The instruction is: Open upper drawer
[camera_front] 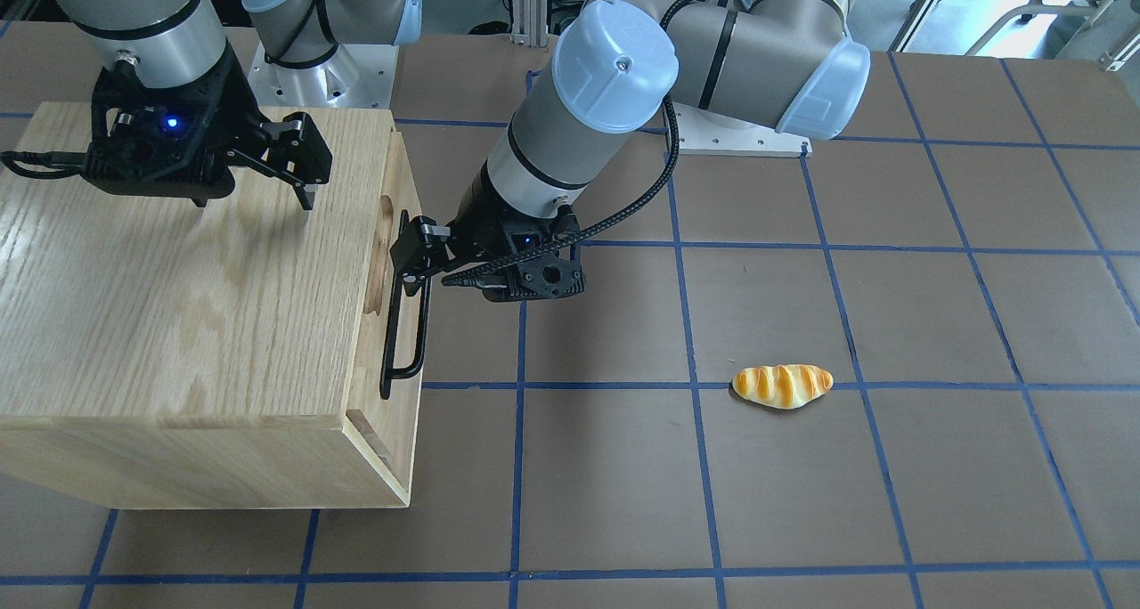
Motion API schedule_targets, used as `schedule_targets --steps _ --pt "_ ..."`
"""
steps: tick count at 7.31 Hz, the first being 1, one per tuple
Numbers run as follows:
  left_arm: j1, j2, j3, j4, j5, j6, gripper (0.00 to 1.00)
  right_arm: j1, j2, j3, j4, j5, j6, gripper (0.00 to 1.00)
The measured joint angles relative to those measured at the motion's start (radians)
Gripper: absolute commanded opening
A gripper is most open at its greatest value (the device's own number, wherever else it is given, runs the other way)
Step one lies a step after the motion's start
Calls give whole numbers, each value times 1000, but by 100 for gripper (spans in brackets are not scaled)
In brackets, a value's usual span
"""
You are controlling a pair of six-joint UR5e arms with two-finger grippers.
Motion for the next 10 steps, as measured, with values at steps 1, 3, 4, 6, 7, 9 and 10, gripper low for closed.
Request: schedule_targets --steps 1,3,4,6,7,9,10 --pt "-3 -8 -2 12 2 5 100 0 0 0 0 0 0 100" --pt "-5 -15 -7 19 7 40 100 -1 0 0 0 0 -1 100" --pt "-6 -16 -9 19 9 73 100 -1 0 0 0 0 0 100" --pt "-6 -23 -12 18 10 120 100 0 0 0 0 0 -1 100" --pt "-6 -26 -12 18 10 142 100 0 0 0 0 0 0 100" --pt "-6 -28 -13 18 22 175 100 0 0 0 0 0 0 100" --pt "-6 -29 -14 18 43 194 100 0 0 1 0 0 0 100"
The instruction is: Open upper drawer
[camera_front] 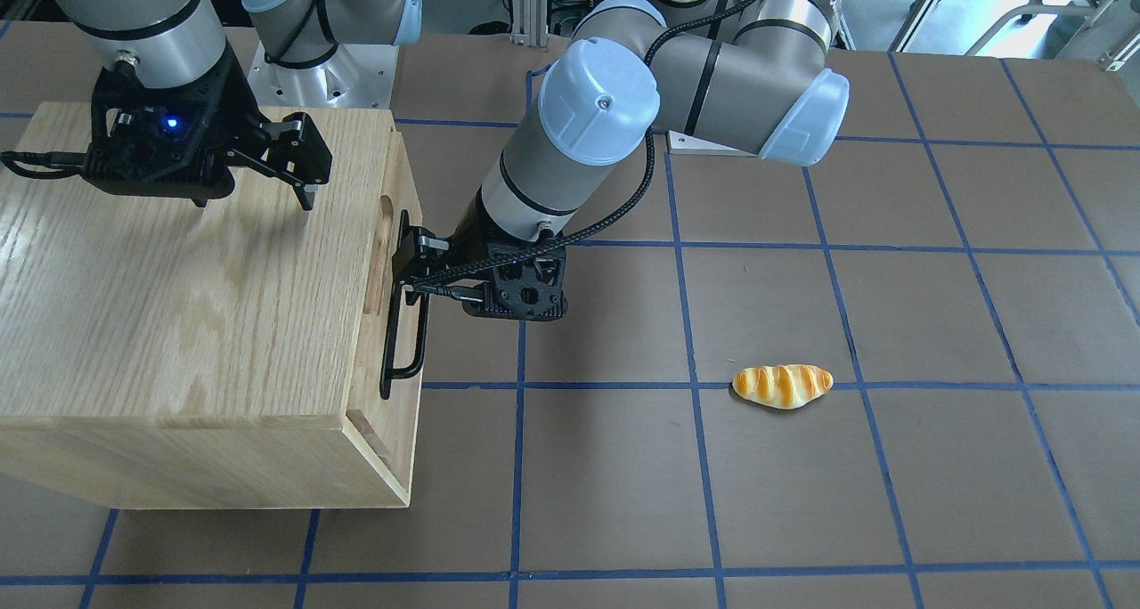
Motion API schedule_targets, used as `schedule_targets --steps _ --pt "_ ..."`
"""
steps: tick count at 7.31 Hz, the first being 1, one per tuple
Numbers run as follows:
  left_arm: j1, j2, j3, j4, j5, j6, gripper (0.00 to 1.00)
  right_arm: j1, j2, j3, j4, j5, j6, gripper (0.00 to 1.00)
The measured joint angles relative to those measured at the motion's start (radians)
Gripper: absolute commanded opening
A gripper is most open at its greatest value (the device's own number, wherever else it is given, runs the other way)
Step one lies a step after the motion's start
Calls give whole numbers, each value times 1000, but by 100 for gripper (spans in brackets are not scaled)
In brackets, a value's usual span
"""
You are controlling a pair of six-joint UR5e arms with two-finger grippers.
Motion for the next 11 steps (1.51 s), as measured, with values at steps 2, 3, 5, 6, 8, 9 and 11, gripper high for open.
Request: schedule_targets --steps 2,3,5,6,8,9,11 --pt "0 -1 0 -1 25 27 100 0 0 0 0 0 0 100" --pt "0 -1 -1 -1 28 38 100 0 0 0 0 0 0 100" --pt "0 5 -7 -3 33 72 100 0 0 0 0 0 0 100" --pt "1 9 -19 -4 42 90 100 0 0 0 0 0 0 100" --pt "10 31 -46 0 56 119 100 0 0 0 0 0 -1 100" --pt "18 37 -51 1 57 132 100 0 0 0 0 0 -1 100" --pt "43 50 -55 -1 56 149 100 0 0 0 0 0 0 100"
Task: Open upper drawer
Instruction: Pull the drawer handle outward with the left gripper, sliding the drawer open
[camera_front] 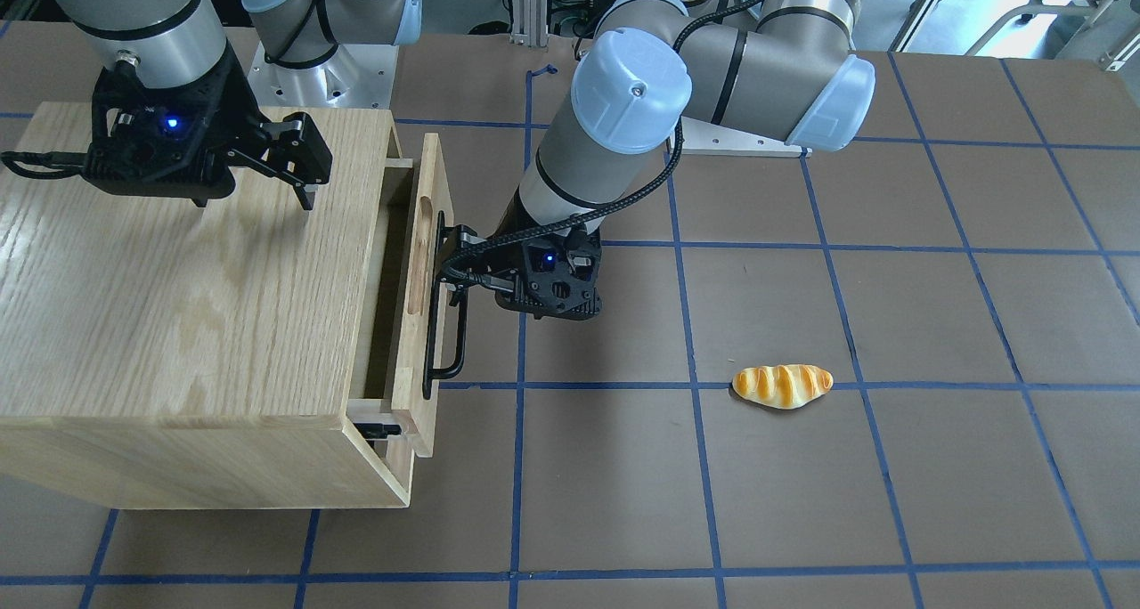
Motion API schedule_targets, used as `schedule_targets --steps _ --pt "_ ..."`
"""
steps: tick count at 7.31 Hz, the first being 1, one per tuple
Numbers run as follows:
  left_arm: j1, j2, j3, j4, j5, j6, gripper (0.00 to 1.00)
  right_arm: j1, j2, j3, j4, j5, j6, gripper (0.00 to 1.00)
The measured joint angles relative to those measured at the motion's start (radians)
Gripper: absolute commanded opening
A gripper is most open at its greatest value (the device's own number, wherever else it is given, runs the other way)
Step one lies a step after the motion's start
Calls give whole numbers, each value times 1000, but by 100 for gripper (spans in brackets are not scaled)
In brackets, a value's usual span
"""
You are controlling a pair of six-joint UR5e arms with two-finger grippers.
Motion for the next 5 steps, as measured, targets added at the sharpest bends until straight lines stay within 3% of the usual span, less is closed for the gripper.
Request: schedule_targets --steps 5 --pt "44 58 -79 1 -6 110 100 0 0 0 0 0 -1 100"
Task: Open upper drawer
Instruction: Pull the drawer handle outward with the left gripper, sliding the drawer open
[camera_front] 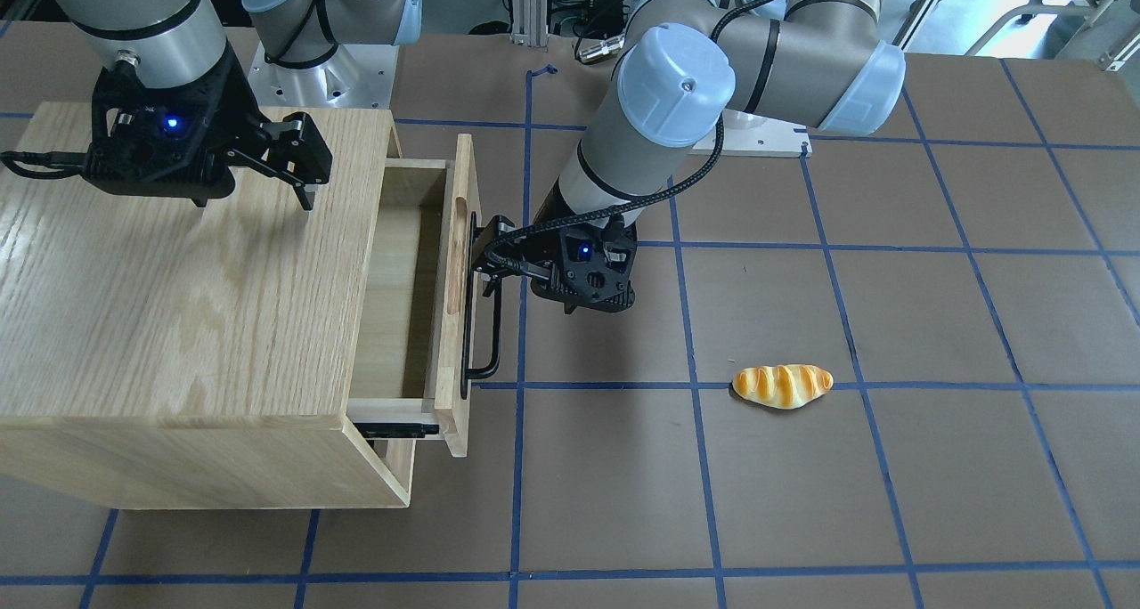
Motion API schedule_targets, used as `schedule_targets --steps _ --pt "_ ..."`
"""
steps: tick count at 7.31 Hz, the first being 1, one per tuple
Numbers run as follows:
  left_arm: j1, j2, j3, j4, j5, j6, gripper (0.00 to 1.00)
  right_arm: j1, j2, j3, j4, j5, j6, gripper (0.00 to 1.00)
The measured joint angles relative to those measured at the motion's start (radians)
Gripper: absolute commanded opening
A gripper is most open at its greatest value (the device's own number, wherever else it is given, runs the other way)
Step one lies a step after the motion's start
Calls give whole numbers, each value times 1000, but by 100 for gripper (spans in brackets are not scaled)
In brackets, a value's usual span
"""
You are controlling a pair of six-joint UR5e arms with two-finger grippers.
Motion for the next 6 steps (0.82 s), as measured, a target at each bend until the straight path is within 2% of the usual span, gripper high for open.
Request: schedule_targets --steps 6 --pt "32 27 -13 -6 -1 79 100 0 0 0 0 0 1 100"
